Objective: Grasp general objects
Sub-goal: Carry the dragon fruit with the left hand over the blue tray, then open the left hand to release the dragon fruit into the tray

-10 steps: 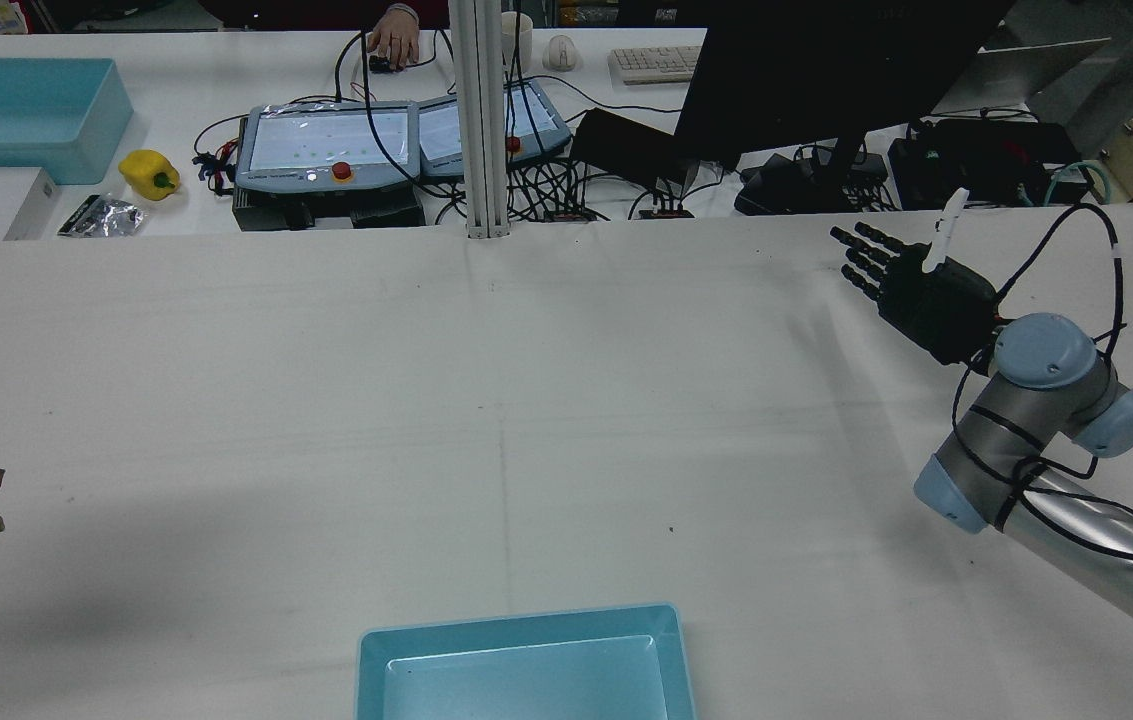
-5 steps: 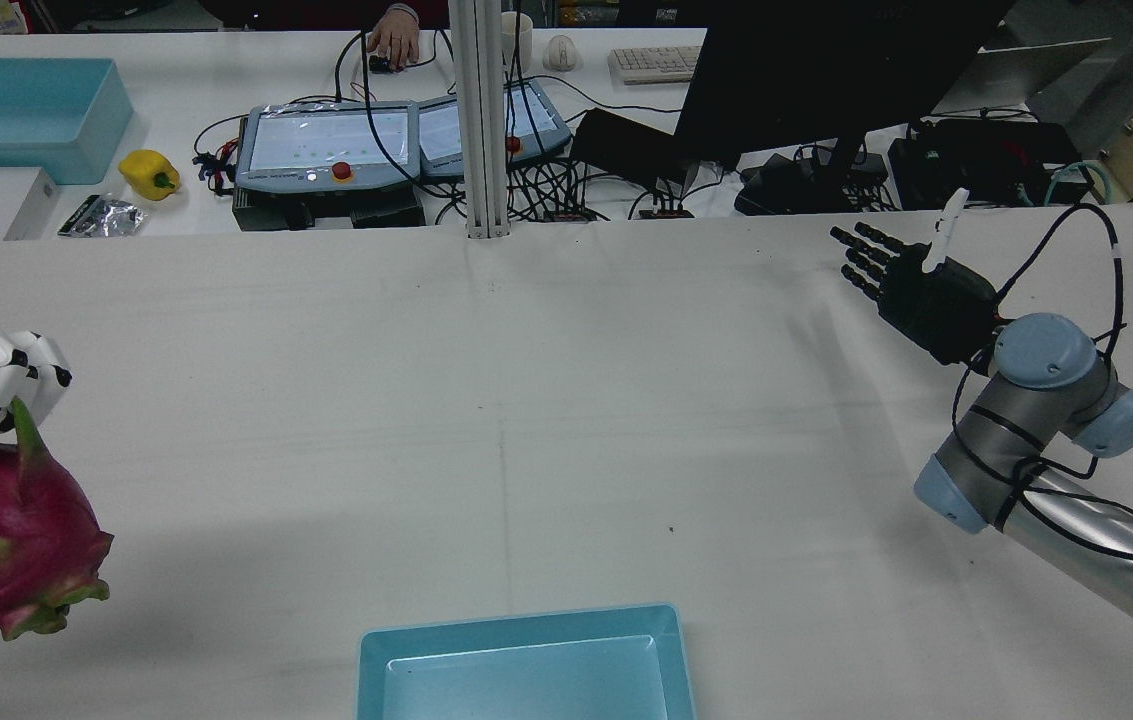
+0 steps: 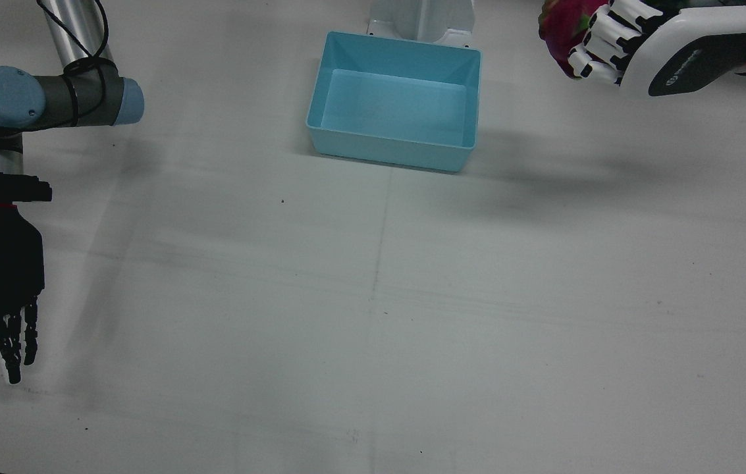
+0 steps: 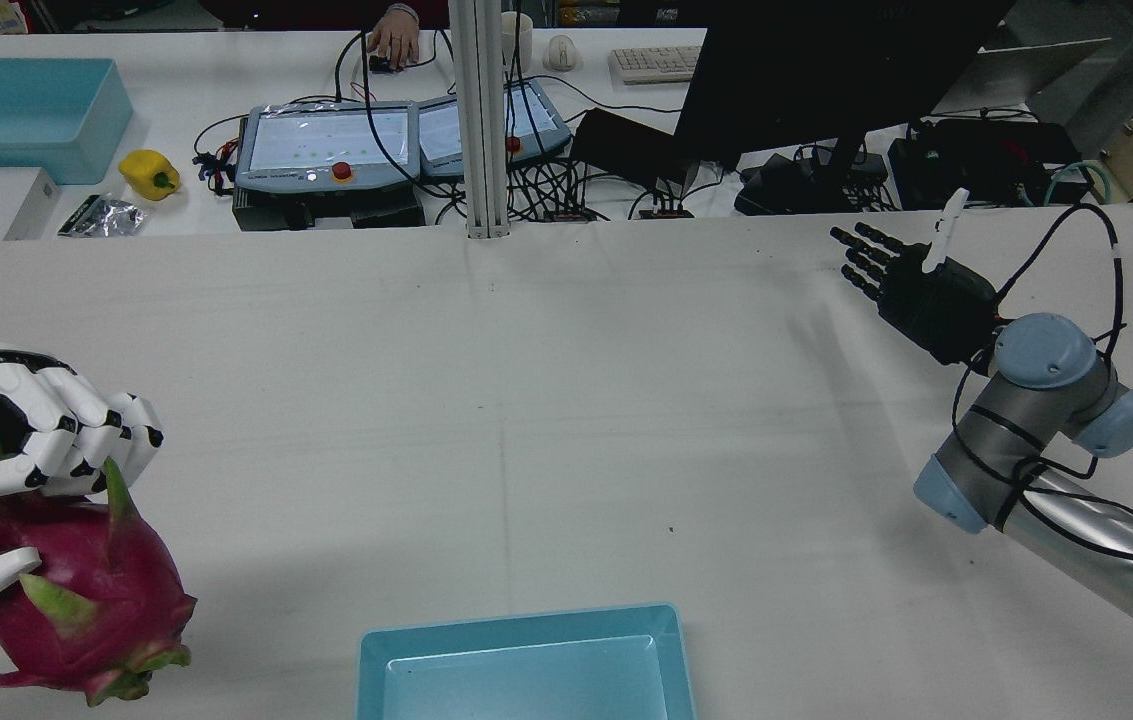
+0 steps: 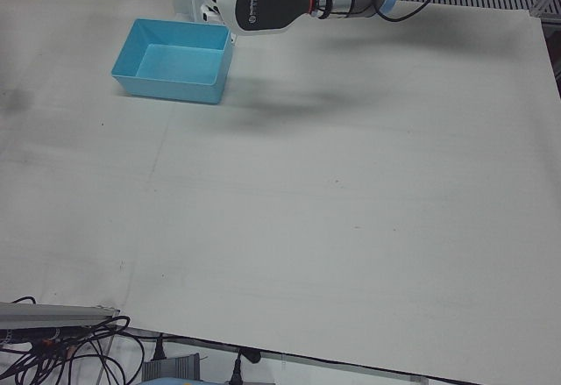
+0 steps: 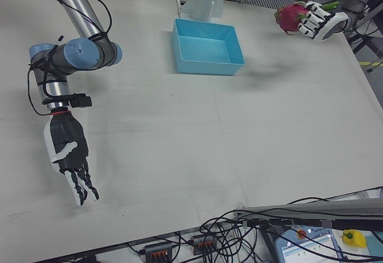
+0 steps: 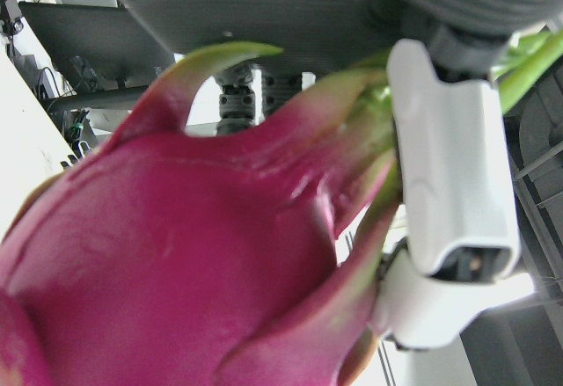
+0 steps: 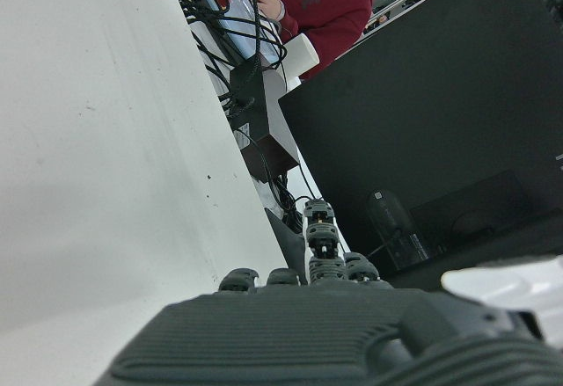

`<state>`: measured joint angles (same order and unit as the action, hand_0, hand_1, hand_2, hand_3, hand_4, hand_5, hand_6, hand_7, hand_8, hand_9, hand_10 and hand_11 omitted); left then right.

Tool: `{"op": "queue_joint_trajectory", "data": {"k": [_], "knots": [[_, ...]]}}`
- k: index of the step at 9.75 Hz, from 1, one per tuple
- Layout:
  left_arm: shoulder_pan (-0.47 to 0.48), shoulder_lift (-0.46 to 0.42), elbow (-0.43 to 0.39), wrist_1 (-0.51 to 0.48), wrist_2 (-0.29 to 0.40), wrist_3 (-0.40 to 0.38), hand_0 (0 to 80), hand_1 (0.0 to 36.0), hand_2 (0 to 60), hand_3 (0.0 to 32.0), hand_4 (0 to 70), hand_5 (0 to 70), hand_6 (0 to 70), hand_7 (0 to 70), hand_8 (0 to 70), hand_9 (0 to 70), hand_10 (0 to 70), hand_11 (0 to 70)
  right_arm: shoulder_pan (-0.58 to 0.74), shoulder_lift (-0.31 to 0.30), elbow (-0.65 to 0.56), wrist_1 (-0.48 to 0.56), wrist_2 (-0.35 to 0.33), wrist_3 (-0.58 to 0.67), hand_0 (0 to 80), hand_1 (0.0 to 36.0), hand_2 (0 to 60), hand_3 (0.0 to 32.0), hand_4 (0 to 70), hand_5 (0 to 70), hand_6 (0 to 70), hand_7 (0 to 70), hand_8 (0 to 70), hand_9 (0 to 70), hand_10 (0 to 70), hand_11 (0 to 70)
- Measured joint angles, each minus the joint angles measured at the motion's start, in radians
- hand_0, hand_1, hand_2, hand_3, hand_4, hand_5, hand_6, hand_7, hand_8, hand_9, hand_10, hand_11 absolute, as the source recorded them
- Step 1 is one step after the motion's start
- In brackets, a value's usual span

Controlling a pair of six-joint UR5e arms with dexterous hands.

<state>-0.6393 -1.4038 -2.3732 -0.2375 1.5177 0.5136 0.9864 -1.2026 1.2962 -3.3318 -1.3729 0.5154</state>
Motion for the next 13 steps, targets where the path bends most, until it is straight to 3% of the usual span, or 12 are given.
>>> {"op": "queue_joint_trajectory", "data": {"k": [4, 8, 9, 10, 11, 12, 13], "knots": [[0.224, -0.151, 0.006, 0.103, -0.114, 0.11, 77.3, 29.6, 60.0, 0.0, 70.0, 70.0, 70.0, 70.0, 70.0, 70.0, 70.0, 70.0, 0.0, 0.0, 0.0, 0.0, 0.0, 0.0, 0.0, 0.0, 0.0, 0.0, 0.0, 0.0, 0.0, 0.0, 0.0, 0.0, 0.0, 0.0], [0.318, -0.283, 0.019, 0.212, -0.149, 0.164, 77.3, 30.4, 60.0, 0.0, 70.0, 70.0, 70.0, 70.0, 70.0, 70.0, 70.0, 70.0, 0.0, 0.0, 0.0, 0.0, 0.0, 0.0, 0.0, 0.0, 0.0, 0.0, 0.0, 0.0, 0.0, 0.0, 0.0, 0.0, 0.0, 0.0], [0.333, -0.293, 0.025, 0.218, -0.161, 0.171, 76.6, 31.7, 60.0, 0.0, 70.0, 70.0, 70.0, 70.0, 70.0, 70.0, 70.0, 70.0, 0.0, 0.0, 0.0, 0.0, 0.0, 0.0, 0.0, 0.0, 0.0, 0.0, 0.0, 0.0, 0.0, 0.0, 0.0, 0.0, 0.0, 0.0], [0.343, -0.305, 0.034, 0.223, -0.169, 0.175, 79.3, 35.8, 60.0, 0.0, 70.0, 70.0, 70.0, 70.0, 70.0, 70.0, 70.0, 70.0, 0.0, 0.0, 0.0, 0.0, 0.0, 0.0, 0.0, 0.0, 0.0, 0.0, 0.0, 0.0, 0.0, 0.0, 0.0, 0.0, 0.0, 0.0], [0.355, -0.329, 0.042, 0.235, -0.174, 0.177, 61.0, 36.0, 60.0, 0.0, 70.0, 45.3, 34.8, 45.2, 28.4, 33.5, 49.3, 70.0, 0.0, 0.0, 0.0, 0.0, 0.0, 0.0, 0.0, 0.0, 0.0, 0.0, 0.0, 0.0, 0.0, 0.0, 0.0, 0.0, 0.0, 0.0], [0.367, -0.358, 0.054, 0.248, -0.176, 0.178, 59.4, 36.0, 60.0, 0.0, 40.0, 6.9, 10.0, 31.9, 4.6, 7.2, 27.8, 43.5, 0.0, 0.0, 0.0, 0.0, 0.0, 0.0, 0.0, 0.0, 0.0, 0.0, 0.0, 0.0, 0.0, 0.0, 0.0, 0.0, 0.0, 0.0], [0.375, -0.383, 0.07, 0.256, -0.178, 0.178, 57.1, 36.0, 60.0, 0.0, 3.5, 0.0, 0.0, 8.6, 0.0, 0.4, 11.9, 21.9, 0.0, 0.0, 0.0, 0.0, 0.0, 0.0, 0.0, 0.0, 0.0, 0.0, 0.0, 0.0, 0.0, 0.0, 0.0, 0.0, 0.0, 0.0]]}}
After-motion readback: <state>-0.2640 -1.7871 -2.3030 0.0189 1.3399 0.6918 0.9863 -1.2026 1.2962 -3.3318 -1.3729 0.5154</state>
